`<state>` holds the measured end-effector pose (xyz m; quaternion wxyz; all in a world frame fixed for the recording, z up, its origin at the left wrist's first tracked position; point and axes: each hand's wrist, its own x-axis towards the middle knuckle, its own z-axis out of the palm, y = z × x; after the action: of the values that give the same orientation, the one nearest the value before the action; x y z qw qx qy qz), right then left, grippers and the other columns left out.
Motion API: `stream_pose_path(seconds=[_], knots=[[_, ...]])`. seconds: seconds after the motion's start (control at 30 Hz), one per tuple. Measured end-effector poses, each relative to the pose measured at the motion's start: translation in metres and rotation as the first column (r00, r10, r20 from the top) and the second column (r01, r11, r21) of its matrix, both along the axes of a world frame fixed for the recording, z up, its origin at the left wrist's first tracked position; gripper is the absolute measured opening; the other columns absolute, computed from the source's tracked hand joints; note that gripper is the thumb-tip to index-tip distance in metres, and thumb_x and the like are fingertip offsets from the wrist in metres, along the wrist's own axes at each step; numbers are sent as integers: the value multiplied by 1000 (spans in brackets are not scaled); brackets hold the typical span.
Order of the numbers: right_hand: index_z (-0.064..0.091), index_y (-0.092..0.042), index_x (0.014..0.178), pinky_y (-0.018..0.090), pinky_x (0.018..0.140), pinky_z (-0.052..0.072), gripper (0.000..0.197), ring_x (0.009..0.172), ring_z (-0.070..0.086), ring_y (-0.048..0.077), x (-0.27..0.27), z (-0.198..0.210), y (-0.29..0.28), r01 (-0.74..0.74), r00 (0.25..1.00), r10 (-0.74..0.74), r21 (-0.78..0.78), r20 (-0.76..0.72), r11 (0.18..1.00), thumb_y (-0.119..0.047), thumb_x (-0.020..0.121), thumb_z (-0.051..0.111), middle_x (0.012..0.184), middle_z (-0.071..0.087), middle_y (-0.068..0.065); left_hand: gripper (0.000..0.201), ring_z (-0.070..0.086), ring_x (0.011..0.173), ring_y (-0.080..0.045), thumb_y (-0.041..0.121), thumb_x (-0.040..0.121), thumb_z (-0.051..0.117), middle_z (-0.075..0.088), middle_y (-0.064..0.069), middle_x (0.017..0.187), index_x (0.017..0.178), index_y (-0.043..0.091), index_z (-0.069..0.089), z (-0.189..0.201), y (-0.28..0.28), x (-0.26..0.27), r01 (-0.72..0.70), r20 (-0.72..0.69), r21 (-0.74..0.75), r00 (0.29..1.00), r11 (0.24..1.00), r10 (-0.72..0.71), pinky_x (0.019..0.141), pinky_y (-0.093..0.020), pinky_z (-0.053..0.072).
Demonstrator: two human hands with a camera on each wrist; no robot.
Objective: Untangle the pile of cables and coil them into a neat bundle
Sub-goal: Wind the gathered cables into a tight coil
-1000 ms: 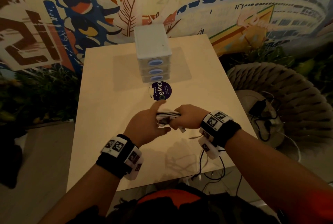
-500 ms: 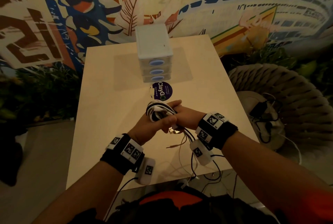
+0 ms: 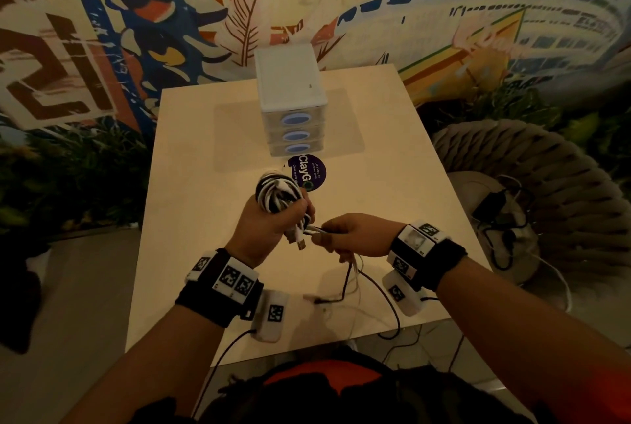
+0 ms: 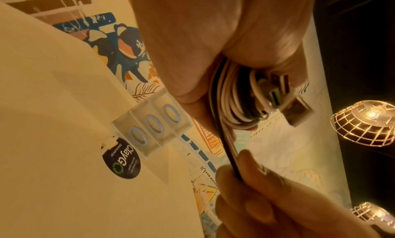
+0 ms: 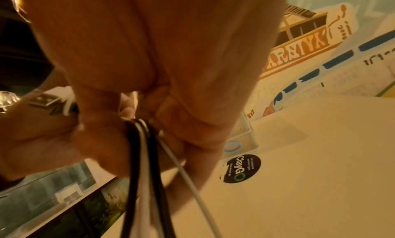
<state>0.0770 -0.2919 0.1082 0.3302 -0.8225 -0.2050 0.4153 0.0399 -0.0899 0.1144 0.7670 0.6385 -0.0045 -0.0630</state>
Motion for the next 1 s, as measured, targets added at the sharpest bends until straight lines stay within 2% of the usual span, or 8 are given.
stream_pose_path(seconds=[0.07, 0.2, 0.37, 0.57, 0.63, 0.77, 0.93, 1.0], knots=[[56, -19, 76, 39, 82, 60, 44, 60, 59, 15, -1, -5, -3, 46, 997, -46, 8, -66, 999, -55, 100, 51, 65, 55, -2, 4, 63, 74, -35, 14, 85, 73, 66, -20, 79, 80, 16, 72, 0, -1, 0, 8, -22, 110, 1000, 994, -6, 56, -35, 51], [58, -16, 79, 30, 56, 47, 41, 50, 43, 15, 0, -6, -8, 124, 984, -127, -31, -127, 992, -51, 101, 52, 54, 44, -8, 30, 61, 57, -25, 22, 82, 85, 65, -22, 65, 76, -2, 68, -5, -2, -1, 95, -69, 412, 995, 906, -73, 58, -37, 52], [58, -10, 80, 26, 49, 26, 36, 50, 25, 16, 1, -6, -6, 293, 918, -278, 13, -283, 956, -30, 102, 37, 55, 34, -4, 22, 68, 67, -15, 33, 85, 80, 69, -1, 66, 77, 14, 72, -8, -7, -2, 17, 37, 679, 998, 734, -57, 68, -38, 57], [62, -7, 83, 24, 49, 22, 51, 48, 22, 15, 0, -2, 0, 387, 868, -368, -10, -333, 922, -36, 101, 24, 57, 31, -1, 24, 62, 61, 1, 29, 89, 75, 61, 16, 55, 70, 37, 63, 2, -12, -5, 32, 84, 805, 982, 592, -167, 57, -12, 39], [62, -7, 82, 24, 49, 22, 51, 48, 22, 15, 0, -2, 0, 400, 857, -385, -30, -341, 916, -37, 101, 25, 57, 31, -1, 5, 61, 71, -1, 33, 87, 75, 65, 17, 70, 84, 33, 71, 7, -13, -7, 31, 112, 865, 961, 500, -252, 59, -17, 38], [61, -10, 74, 26, 51, 21, 54, 50, 21, 15, 1, -3, 3, 412, 842, -404, -57, -359, 909, -40, 101, 26, 58, 32, -1, 37, 53, 114, -17, 50, 87, 69, 63, 8, 138, 121, 35, 71, 8, -14, -7, 9, 91, 964, 927, 265, -364, 80, -33, 52], [53, -10, 67, 26, 51, 24, 57, 48, 25, 15, 4, 6, 3, 398, 859, -409, -101, -308, 912, -39, 106, 24, 58, 38, 4, 41, 51, 114, -18, 59, 85, 50, 65, 7, 136, 112, 38, 73, 6, -15, -8, -35, 112, 986, 866, 164, -487, 78, -23, 44], [53, -13, 64, 24, 49, 26, 69, 48, 26, 15, 5, 7, 4, 381, 865, -402, -128, -301, 916, -60, 104, 23, 58, 38, 2, 42, 55, 106, -19, 59, 85, 46, 74, 9, 116, 105, 33, 74, 2, -15, -9, -84, 171, 978, 849, 192, -500, 79, -22, 42]])
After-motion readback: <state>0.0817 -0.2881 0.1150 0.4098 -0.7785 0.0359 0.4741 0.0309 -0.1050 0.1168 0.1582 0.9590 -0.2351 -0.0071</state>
